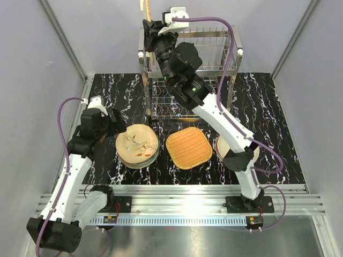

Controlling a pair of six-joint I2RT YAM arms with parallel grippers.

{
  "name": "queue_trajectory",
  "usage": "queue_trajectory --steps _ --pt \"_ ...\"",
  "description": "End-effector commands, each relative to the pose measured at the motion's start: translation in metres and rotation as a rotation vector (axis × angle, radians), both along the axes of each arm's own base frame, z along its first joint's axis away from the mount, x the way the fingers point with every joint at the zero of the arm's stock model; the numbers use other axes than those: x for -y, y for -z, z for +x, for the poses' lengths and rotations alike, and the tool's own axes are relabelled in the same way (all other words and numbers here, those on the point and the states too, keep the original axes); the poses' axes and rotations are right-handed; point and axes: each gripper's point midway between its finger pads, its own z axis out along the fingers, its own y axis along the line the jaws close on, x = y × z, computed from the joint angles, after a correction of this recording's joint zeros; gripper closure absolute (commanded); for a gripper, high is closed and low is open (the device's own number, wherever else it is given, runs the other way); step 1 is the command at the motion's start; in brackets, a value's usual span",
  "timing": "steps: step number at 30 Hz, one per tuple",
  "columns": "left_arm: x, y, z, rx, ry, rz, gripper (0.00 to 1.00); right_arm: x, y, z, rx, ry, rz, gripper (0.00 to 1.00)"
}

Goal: Load the plates into the dish rack
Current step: Insert the plate into the dish rack

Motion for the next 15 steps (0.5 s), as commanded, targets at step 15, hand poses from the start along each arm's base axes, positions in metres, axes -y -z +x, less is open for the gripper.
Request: queue_trajectory --steps 15 --pt "0.017 -0.012 0.01 0.037 0.054 -0.033 0.01 0.032 -0.02 0.045 0.152 0.084 0.146 1.0"
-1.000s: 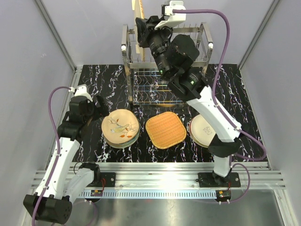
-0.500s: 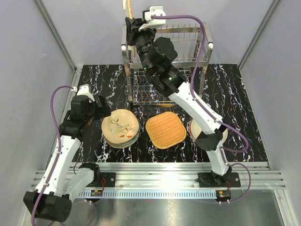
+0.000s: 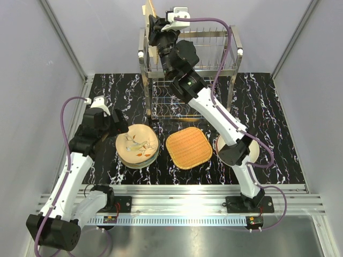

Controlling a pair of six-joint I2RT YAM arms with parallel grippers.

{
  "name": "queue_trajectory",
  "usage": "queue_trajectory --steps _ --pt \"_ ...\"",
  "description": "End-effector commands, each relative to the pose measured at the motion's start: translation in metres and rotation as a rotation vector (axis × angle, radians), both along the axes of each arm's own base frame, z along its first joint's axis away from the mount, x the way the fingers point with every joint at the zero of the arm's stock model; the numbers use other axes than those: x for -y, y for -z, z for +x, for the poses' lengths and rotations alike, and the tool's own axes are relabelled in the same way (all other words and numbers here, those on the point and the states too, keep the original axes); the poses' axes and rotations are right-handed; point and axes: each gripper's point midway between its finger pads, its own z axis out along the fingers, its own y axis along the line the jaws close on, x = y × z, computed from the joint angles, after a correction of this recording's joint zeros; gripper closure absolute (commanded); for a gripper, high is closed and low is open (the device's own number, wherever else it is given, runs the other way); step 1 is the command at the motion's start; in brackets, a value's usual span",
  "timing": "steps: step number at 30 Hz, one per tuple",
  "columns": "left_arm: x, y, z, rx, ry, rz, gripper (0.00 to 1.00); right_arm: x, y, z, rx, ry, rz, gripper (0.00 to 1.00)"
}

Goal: Load the plates into the dish rack
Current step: Insert the plate into the dish rack

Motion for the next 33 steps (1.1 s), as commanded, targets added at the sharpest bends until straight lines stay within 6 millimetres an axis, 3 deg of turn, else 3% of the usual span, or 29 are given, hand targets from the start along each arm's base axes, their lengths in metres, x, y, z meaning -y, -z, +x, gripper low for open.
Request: queue_trajectory --steps 1,11,21,33 --pt "0.008 -0.017 0.009 0.057 0.021 -0.031 0.01 0.023 -0.036 -0.005 0.117 0.008 0.119 1.0" --pt "0.012 -0.015 0.009 0.046 0.038 -0.039 0.01 0.032 -0.029 0.007 0.115 0.065 0.202 1.0" --pt "0.013 -0.014 0.01 0.042 0.043 -0.045 0.01 0.034 -0.043 -0.007 0.153 0.082 0.247 1.0" --pt "0.016 -0.015 0.008 0.047 0.053 -0.043 0.01 0.025 -0.015 0.002 0.11 0.175 0.194 1.0"
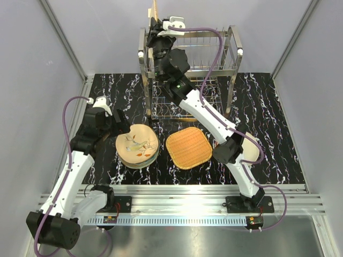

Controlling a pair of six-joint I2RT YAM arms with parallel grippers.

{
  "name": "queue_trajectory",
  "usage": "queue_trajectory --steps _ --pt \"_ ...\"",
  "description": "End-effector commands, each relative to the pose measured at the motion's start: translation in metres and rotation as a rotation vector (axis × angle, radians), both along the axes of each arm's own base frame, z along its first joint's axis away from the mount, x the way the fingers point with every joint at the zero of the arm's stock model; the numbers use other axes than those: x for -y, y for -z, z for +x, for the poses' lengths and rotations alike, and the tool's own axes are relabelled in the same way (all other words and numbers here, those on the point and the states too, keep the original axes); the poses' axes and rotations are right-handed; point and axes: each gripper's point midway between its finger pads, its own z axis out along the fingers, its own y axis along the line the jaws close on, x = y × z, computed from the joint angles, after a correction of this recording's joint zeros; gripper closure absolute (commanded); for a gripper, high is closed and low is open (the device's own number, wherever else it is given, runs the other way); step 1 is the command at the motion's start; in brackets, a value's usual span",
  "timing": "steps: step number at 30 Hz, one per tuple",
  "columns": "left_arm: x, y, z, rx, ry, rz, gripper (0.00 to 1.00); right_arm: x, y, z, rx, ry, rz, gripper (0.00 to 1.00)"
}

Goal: Load the plates into the dish rack
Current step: Insert the plate into the dish rack

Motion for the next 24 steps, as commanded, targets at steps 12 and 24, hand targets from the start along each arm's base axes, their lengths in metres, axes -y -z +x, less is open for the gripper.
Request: queue_trajectory --steps 12,24 --pt "0.009 -0.021 0.007 0.072 0.026 -0.025 0.01 0.017 -0.019 -0.01 0.071 0.064 0.072 0.91" --pt "0.009 -0.021 0.007 0.073 0.03 -0.023 0.01 0.013 -0.004 0.001 0.043 0.067 0.057 0.74"
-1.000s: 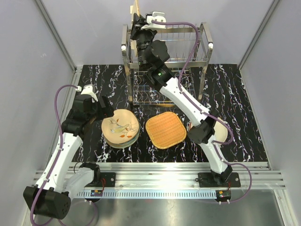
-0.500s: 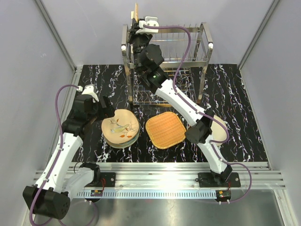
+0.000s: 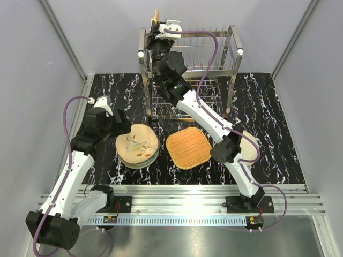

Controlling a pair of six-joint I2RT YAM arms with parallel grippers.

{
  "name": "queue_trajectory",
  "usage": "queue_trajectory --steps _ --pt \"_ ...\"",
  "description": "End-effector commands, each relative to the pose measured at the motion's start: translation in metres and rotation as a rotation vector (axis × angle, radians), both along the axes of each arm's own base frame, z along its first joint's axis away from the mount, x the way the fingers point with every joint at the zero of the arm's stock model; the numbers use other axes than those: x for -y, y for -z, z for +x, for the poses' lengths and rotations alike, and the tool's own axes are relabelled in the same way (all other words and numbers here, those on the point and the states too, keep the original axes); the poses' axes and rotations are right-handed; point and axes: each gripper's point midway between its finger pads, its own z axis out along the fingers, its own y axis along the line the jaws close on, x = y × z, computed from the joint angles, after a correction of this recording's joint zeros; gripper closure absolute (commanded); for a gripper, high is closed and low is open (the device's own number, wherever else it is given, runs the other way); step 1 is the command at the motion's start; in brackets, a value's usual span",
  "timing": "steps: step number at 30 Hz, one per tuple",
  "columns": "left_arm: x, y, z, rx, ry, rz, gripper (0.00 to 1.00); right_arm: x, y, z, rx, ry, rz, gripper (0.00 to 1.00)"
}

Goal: Load the plates into the dish rack
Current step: Insert the plate into the dish rack

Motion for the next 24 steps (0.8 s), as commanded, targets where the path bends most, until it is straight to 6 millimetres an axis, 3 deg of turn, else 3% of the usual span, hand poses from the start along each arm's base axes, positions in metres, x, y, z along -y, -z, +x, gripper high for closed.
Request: queue_trajectory --steps 1,12,18,24 --pt "0.006 -0.022 0.008 0.075 0.017 -0.022 0.01 0.011 -0.021 -0.008 0.069 0.001 0.081 0.73" --pt "0.007 -0.022 0.007 0.074 0.02 -0.021 0.01 0.008 -0.014 -0.003 0.056 -0.008 0.074 0.7" --pt "0.006 -0.022 0.008 0.074 0.016 -0.019 0.01 0.011 -0.034 -0.016 0.078 -0.069 0.098 0.61" --pt "0.005 -0.023 0.007 0.079 0.015 -0.017 0.01 0.007 -0.042 -0.023 0.087 -0.123 0.087 0.55"
